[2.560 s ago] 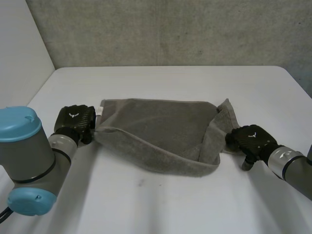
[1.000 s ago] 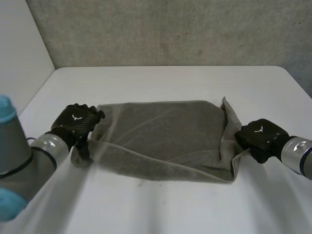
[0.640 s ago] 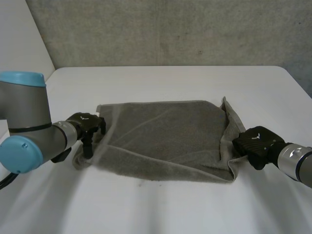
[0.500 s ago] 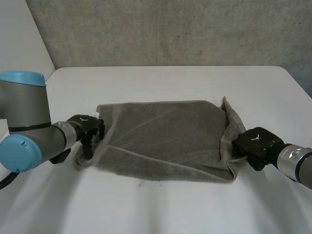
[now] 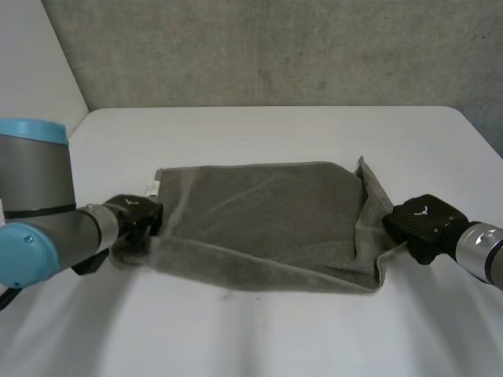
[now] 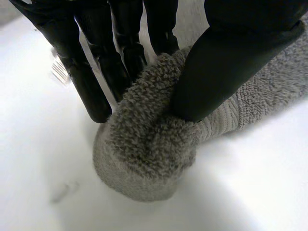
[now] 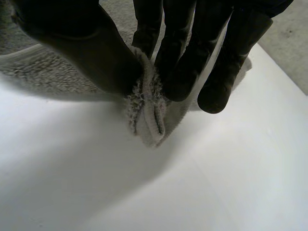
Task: Fold the towel.
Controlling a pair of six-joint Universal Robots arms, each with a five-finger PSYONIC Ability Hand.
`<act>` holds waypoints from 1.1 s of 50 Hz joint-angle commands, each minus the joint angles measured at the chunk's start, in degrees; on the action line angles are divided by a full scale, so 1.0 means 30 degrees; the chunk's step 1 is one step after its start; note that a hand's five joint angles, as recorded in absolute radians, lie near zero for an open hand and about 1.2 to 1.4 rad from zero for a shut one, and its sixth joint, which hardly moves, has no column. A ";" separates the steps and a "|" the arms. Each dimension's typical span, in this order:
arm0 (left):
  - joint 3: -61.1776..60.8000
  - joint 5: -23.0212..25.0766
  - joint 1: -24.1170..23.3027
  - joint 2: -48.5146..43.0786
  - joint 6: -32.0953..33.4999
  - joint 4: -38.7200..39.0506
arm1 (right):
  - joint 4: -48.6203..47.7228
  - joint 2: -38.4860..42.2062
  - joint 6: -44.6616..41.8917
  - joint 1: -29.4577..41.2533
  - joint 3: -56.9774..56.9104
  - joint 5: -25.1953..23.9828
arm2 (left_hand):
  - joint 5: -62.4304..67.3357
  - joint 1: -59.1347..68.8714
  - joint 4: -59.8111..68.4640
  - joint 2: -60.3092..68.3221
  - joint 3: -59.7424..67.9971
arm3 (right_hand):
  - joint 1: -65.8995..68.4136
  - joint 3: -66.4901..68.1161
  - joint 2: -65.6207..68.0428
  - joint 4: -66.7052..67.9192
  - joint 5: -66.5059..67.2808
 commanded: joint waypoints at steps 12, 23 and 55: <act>-0.0794 -0.0010 0.0546 1.0933 -0.0144 0.0088 | 0.8089 -0.7942 0.1963 -0.3546 -0.7230 -0.3457 | 0.4476 0.4692 0.4190 0.4190 0.4231 | 0.1242 0.1217 0.1698 0.1098 0.0982; 0.0263 0.0107 0.2599 1.3317 -0.1313 0.0030 | 1.0231 -0.7838 0.4075 -0.4957 -1.3011 -0.4457 | 0.4476 0.4692 0.4190 0.4190 0.4231 | 0.1242 0.1217 0.1698 0.1098 0.0982; 1.7296 -0.2613 0.0226 -0.2533 -0.3187 0.3392 | 0.4532 0.7021 0.5826 0.2776 -2.6650 0.3331 | 0.4476 0.4692 0.4190 0.4190 0.4231 | 0.1242 0.1217 0.1698 0.1098 0.0982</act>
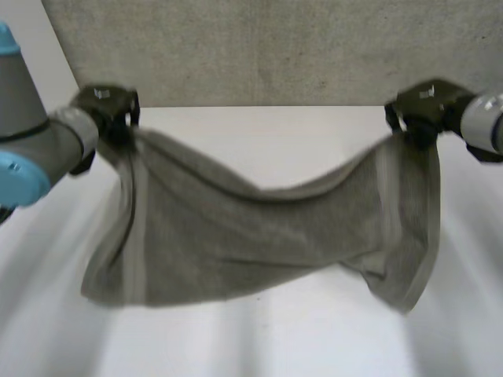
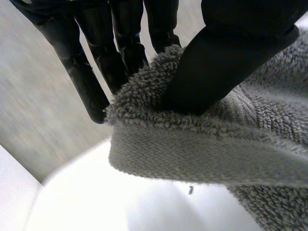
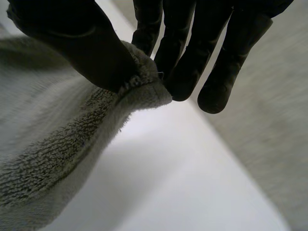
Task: Fold the towel.
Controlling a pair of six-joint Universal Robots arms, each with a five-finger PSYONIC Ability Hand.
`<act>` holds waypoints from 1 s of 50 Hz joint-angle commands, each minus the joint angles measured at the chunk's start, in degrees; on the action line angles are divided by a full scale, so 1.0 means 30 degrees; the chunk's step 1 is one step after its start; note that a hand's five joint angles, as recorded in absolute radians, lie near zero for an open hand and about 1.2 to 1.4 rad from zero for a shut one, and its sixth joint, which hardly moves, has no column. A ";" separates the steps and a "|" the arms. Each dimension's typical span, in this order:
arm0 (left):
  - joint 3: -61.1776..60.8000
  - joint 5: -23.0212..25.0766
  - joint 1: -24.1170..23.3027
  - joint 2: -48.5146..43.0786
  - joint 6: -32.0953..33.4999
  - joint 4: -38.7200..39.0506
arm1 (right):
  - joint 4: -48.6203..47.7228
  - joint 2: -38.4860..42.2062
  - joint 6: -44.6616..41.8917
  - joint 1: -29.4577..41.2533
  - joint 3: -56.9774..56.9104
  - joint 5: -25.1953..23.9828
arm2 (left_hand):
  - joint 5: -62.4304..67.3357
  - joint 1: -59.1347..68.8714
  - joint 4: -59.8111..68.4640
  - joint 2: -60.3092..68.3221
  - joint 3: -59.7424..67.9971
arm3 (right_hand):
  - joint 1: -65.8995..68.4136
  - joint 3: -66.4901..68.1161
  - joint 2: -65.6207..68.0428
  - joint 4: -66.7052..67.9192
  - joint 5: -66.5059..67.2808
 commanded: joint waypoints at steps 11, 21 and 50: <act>1.1002 -0.2372 -0.0181 -0.0469 -0.4474 0.4333 | -0.7790 0.0206 0.6288 0.0705 -1.0133 0.2840 | 0.3699 0.3958 0.3389 0.3422 0.3442 | 0.1229 0.0994 0.1199 0.1097 0.0808; 0.3454 -0.2167 -0.0006 -0.0380 -0.4478 0.3511 | -0.5181 0.0409 0.5413 0.0705 -0.5746 0.0762 | 0.3699 0.3958 0.3389 0.3422 0.3442 | 0.1229 0.0994 0.1199 0.1097 0.0808; -1.0174 -0.1991 -0.0006 -0.0302 0.3286 0.9283 | -0.5037 0.0126 -0.1561 0.0033 0.7500 0.1814 | 0.3699 0.3958 0.3389 0.3422 0.3442 | 0.1229 0.0994 0.1199 0.1097 0.0808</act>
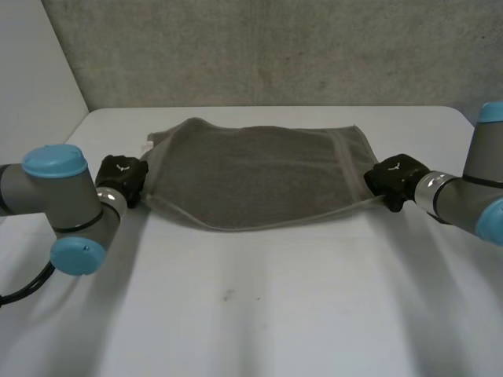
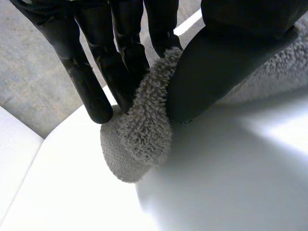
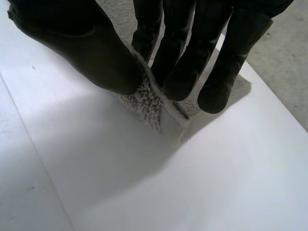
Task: Fold the towel.
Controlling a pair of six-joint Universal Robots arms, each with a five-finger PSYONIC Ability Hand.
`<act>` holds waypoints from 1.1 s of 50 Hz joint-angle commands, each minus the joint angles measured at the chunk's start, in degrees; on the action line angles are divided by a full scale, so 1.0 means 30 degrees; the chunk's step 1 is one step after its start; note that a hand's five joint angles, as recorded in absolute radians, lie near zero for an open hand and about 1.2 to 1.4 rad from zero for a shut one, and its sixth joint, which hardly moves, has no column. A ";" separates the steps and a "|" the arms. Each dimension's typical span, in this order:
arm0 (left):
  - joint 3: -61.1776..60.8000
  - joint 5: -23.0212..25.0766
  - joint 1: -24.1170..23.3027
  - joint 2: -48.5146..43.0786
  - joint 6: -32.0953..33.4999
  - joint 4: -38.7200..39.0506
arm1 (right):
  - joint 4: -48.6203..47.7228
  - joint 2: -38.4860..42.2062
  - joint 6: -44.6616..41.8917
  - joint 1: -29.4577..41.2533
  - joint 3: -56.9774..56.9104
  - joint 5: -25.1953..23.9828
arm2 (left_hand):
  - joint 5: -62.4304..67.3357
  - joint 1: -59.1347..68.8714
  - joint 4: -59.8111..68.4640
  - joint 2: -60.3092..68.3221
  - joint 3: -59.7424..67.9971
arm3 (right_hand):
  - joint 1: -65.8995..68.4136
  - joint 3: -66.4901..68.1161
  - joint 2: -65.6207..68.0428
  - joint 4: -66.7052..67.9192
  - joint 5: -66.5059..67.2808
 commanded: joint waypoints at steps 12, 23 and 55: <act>-1.0231 0.1301 0.0265 1.0736 0.1515 -0.5393 | 0.8071 -1.0365 -0.8923 -0.4488 0.9938 -0.0155 | 0.3698 0.3898 0.3378 0.3415 0.3436 | 0.1220 0.0994 0.1199 0.1097 0.0776; -0.7643 0.3828 0.0324 1.0021 0.2987 -0.4761 | 0.6213 -0.9352 -0.7744 -0.4557 0.8576 -0.0768 | 0.3698 0.3898 0.3378 0.3415 0.3436 | 0.1220 0.0994 0.1199 0.1097 0.0776; 0.9415 0.0897 -0.0790 -0.4106 0.0583 -0.5110 | 0.1518 0.4628 -0.1760 0.0398 -0.8127 0.3591 | 0.3698 0.3898 0.3378 0.3415 0.3436 | 0.1220 0.0994 0.1199 0.1097 0.0776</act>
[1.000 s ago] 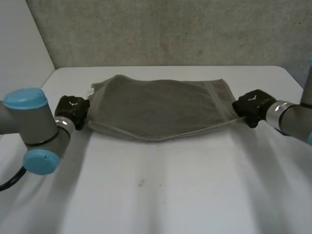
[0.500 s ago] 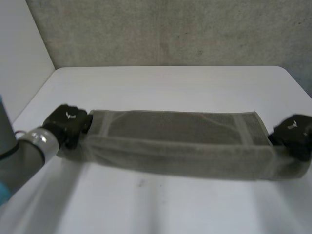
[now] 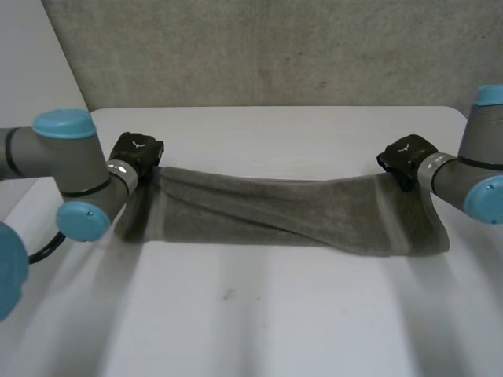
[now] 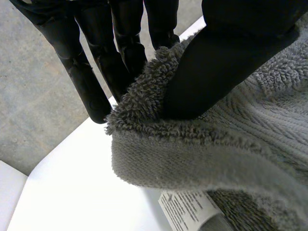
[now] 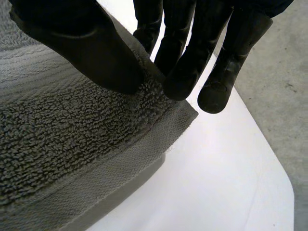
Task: Fold the towel.
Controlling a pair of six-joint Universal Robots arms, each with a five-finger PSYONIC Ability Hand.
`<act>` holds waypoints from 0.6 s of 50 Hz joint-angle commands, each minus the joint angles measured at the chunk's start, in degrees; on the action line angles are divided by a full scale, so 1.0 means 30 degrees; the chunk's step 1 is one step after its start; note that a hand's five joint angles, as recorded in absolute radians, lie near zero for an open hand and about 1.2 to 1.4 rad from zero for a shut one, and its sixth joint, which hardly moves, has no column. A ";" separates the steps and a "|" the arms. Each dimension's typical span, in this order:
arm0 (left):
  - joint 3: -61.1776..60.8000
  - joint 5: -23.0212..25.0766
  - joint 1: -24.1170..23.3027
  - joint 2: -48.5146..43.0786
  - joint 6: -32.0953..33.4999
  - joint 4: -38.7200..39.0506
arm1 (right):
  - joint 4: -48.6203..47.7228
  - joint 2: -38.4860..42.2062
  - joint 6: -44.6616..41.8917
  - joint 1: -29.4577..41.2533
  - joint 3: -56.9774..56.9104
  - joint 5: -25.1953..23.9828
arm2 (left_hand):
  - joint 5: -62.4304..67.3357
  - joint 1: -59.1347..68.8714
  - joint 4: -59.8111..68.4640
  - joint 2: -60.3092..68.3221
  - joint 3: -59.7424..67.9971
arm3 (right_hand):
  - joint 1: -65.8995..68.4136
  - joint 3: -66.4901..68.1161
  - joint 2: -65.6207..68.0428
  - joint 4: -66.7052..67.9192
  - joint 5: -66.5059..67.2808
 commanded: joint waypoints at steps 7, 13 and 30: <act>0.2858 -0.0227 -0.0199 -0.2388 0.0055 -0.0736 | 0.0002 0.2218 -0.0234 0.0193 -0.2979 0.1603 | -0.1845 -0.1648 -0.2165 -0.2130 -0.2109 | -0.1531 -0.1734 -0.1528 -0.1629 -0.2004; 0.3004 -0.0315 -0.0668 -0.2241 0.0026 -0.0590 | -0.0057 0.2570 -0.0087 0.0222 -0.4151 0.1632 | -1.9636 -1.9438 -1.9955 -1.9920 -1.9899 | -2.2137 -2.2340 -2.2134 -2.2235 -2.2610; 0.0397 -0.1370 -0.0199 0.2065 -0.0150 -0.1117 | -0.0145 -0.2469 0.4248 -0.0598 -0.2686 0.0460 | -1.9636 -1.9438 -1.9955 -1.9920 -1.9899 | -2.2137 -2.2340 -2.2134 -2.2235 -2.2610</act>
